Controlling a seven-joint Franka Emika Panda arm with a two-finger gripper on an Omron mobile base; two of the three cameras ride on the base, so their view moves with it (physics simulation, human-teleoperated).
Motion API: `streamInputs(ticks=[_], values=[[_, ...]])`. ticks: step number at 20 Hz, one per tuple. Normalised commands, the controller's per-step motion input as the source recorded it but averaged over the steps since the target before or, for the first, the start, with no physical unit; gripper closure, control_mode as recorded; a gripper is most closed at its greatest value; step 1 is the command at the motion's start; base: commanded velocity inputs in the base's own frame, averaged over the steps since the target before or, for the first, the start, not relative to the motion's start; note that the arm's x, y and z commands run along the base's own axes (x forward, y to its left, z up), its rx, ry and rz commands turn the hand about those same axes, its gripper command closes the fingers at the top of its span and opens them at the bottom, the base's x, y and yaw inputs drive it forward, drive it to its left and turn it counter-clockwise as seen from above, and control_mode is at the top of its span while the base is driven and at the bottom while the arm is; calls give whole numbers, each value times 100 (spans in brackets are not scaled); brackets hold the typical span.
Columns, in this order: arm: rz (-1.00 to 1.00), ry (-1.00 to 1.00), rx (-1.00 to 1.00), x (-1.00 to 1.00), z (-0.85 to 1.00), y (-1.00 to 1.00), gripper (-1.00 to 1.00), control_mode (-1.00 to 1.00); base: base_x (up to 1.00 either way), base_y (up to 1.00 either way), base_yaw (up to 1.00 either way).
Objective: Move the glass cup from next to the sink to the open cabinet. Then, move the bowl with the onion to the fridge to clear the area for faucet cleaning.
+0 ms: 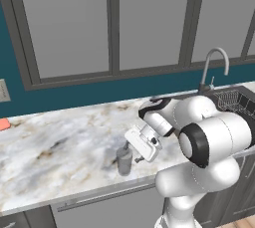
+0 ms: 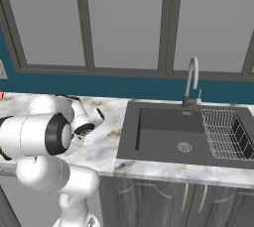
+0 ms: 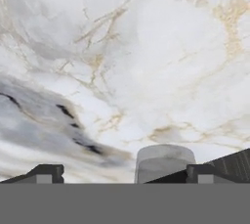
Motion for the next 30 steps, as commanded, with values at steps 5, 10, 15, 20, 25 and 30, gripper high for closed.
streamInputs(ticks=[5, 10, 15, 20, 25, 30], values=[[0, 0, 0, -15, 7, 9, -100, -100, 0, 0, 0], [-2, 3, 0, -13, 0, 3, -100, -100, 0, 0, 0], [-7, 6, 0, -1, 0, 0, -100, -100, 0, 0, 0], [-16, 14, 0, 3, 0, 7, -100, -100, 0, 0, 0], [-16, 15, 0, 19, 0, 0, -100, -100, 0, 0, 0], [-7, 10, 0, 19, 0, 0, -100, -100, 0, 0, 0]])
